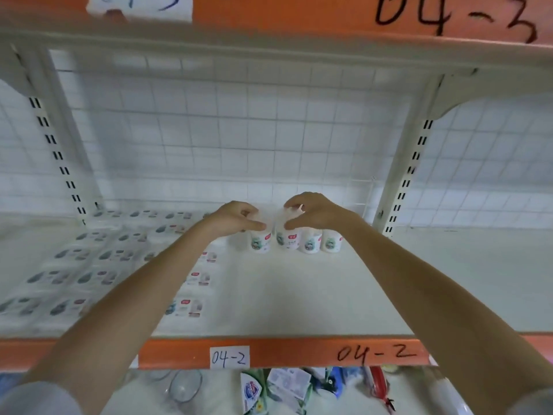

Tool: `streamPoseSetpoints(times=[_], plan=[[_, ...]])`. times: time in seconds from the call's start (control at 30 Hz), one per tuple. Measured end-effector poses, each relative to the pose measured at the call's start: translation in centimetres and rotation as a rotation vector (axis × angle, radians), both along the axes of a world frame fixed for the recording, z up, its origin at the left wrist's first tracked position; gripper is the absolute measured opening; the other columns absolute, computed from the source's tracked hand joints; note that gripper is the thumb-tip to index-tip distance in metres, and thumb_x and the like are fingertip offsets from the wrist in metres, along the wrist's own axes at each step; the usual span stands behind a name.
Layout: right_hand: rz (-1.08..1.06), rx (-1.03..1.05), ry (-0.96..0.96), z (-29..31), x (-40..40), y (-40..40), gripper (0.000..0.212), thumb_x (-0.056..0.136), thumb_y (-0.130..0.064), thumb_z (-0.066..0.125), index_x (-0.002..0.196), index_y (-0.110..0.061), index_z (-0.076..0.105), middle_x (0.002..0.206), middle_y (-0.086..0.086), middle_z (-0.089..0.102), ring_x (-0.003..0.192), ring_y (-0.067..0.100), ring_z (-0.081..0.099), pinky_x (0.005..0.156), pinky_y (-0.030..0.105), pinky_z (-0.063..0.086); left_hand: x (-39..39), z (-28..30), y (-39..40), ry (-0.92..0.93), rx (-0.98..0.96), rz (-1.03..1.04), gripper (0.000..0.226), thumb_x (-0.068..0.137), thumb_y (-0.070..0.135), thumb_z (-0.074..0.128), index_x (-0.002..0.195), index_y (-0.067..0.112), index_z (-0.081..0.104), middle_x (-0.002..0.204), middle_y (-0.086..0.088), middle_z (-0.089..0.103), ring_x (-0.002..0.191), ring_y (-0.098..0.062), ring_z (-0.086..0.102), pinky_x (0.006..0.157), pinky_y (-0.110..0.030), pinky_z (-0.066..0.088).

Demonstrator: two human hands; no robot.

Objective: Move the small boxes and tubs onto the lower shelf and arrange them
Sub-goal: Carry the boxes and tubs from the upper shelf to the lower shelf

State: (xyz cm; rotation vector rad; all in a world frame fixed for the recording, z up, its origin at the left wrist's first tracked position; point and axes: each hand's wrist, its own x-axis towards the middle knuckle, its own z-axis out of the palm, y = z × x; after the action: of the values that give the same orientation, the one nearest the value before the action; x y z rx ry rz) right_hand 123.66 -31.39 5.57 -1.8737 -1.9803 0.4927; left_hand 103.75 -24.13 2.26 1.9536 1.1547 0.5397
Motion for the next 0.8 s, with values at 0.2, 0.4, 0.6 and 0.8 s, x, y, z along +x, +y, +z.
streamPoseSetpoints(times=[0.2, 0.4, 0.6, 0.8], plan=[[-0.026, -0.092, -0.149, -1.2, 0.3, 2.7, 0.058, 0.074, -0.035, 0.071, 0.128, -0.026, 0.049, 0.122, -0.003, 0.051, 0.115, 0.022, 0.044, 0.100, 0.038, 0.039, 0.7, -2.1, 2.0, 0.038, 0.011, -0.010, 0.054, 0.072, 0.034, 0.077, 0.118, 0.015, 0.056, 0.125, 0.000, 0.054, 0.111, -0.017, 0.053, 0.084, -0.025, 0.041], [-0.039, -0.054, -0.259, -2.5, 1.2, 3.5, 0.053, 0.076, -0.045, 0.067, 0.124, -0.033, 0.050, 0.117, -0.003, 0.055, 0.109, 0.022, 0.043, 0.094, 0.032, 0.035, 1.9, -3.7, 2.0, -0.011, 0.079, 0.019, 0.057, 0.075, 0.023, 0.077, 0.124, 0.010, 0.052, 0.116, -0.002, 0.054, 0.102, -0.015, 0.054, 0.083, -0.025, 0.041], [0.036, 0.039, -0.281, -3.3, 1.7, 3.7, 0.043, 0.082, -0.043, 0.063, 0.122, -0.029, 0.054, 0.116, 0.000, 0.055, 0.109, 0.019, 0.046, 0.092, 0.032, 0.027, 2.6, -4.8, 2.1, -0.055, 0.126, 0.113, 0.054, 0.070, 0.025, 0.079, 0.114, 0.005, 0.056, 0.111, -0.009, 0.063, 0.100, -0.022, 0.061, 0.088, -0.038, 0.050], [0.120, 0.035, -0.144, -3.9, 2.2, 4.3, 0.036, 0.078, -0.027, 0.067, 0.112, -0.027, 0.057, 0.108, -0.004, 0.050, 0.099, 0.015, 0.046, 0.096, 0.037, 0.037, 3.1, -5.2, 1.8, -0.091, 0.196, 0.185, 0.038, 0.070, 0.025, 0.078, 0.098, 0.004, 0.062, 0.093, -0.010, 0.065, 0.087, -0.022, 0.062, 0.075, -0.033, 0.046]])
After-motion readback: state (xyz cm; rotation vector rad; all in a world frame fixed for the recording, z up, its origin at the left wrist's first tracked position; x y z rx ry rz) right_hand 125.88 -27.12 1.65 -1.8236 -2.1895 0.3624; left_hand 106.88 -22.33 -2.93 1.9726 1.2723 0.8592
